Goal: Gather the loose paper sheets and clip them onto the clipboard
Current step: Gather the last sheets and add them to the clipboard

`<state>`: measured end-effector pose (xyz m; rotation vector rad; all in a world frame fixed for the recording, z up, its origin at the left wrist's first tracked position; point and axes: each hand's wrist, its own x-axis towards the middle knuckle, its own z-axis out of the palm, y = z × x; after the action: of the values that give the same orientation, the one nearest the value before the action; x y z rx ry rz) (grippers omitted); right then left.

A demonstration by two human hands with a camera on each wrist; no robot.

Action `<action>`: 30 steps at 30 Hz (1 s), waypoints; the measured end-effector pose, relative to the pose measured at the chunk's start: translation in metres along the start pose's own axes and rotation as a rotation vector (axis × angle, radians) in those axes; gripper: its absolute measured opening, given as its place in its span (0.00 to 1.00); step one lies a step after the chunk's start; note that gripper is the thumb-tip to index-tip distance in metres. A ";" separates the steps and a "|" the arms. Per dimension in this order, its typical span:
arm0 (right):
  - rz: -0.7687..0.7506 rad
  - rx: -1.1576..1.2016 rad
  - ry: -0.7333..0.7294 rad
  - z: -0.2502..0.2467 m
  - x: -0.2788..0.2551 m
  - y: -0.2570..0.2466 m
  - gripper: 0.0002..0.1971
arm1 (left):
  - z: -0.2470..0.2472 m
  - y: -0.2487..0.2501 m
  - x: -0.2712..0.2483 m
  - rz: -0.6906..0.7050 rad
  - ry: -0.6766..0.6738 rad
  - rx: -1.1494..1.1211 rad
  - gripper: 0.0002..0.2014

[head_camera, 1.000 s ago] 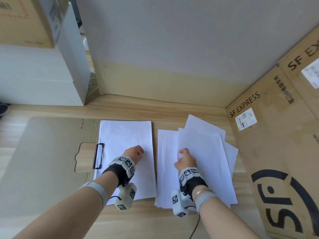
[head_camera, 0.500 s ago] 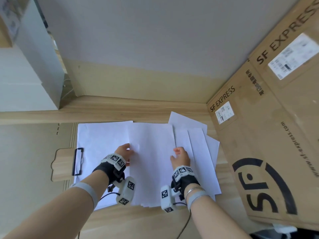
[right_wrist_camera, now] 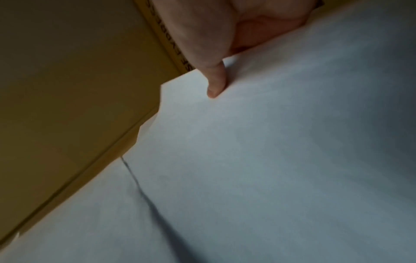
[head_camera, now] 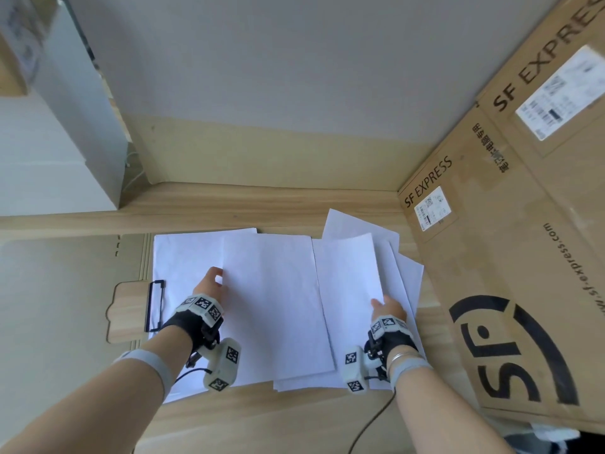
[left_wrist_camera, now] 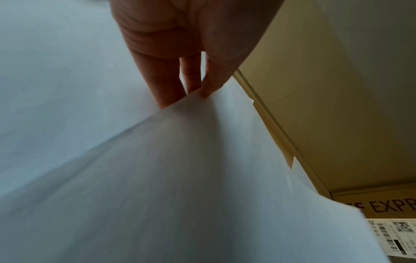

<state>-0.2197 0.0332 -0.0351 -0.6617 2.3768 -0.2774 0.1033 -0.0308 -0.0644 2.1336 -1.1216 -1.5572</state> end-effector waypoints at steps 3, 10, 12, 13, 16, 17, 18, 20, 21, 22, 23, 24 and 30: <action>-0.027 0.161 0.075 -0.023 0.011 0.002 0.20 | -0.003 0.000 0.000 0.030 0.034 0.039 0.19; -0.050 0.346 0.258 -0.054 0.029 -0.003 0.19 | -0.004 -0.001 0.003 0.028 0.084 0.082 0.17; -0.062 0.371 0.262 -0.049 0.026 -0.010 0.18 | -0.003 -0.001 0.004 0.026 0.081 0.087 0.18; -0.066 0.369 0.249 -0.043 0.022 -0.015 0.18 | -0.004 -0.001 0.004 0.027 0.078 0.086 0.18; -0.102 0.291 0.127 -0.008 0.012 -0.027 0.17 | -0.004 0.000 0.002 0.034 0.076 0.078 0.19; -0.115 0.244 0.075 0.006 0.008 -0.030 0.18 | -0.003 -0.001 0.002 0.039 0.075 0.070 0.19; -0.135 0.194 0.025 0.021 0.004 -0.033 0.18 | -0.003 -0.002 0.003 0.047 0.072 0.065 0.18; -0.182 0.113 -0.061 0.050 -0.005 -0.036 0.18 | -0.002 -0.003 0.004 0.059 0.072 0.055 0.17; -0.194 0.084 -0.096 0.062 -0.010 -0.039 0.19 | -0.001 -0.003 0.005 0.055 0.074 0.043 0.16; -0.197 0.061 -0.129 0.072 -0.016 -0.041 0.19 | -0.001 -0.003 0.005 0.049 0.077 0.026 0.14; -0.203 0.043 -0.153 0.080 -0.021 -0.043 0.19 | 0.000 -0.002 0.005 0.044 0.086 0.008 0.14; -0.205 0.033 -0.177 0.087 -0.025 -0.044 0.19 | 0.001 0.000 0.005 0.035 0.089 0.001 0.16; -0.255 0.077 -0.110 0.088 -0.032 -0.045 0.15 | 0.004 0.000 0.006 0.006 0.037 -0.001 0.12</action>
<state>-0.1246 0.0091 -0.0694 -0.9199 2.1662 -0.4285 0.1006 -0.0343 -0.0702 2.1480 -1.1140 -1.5093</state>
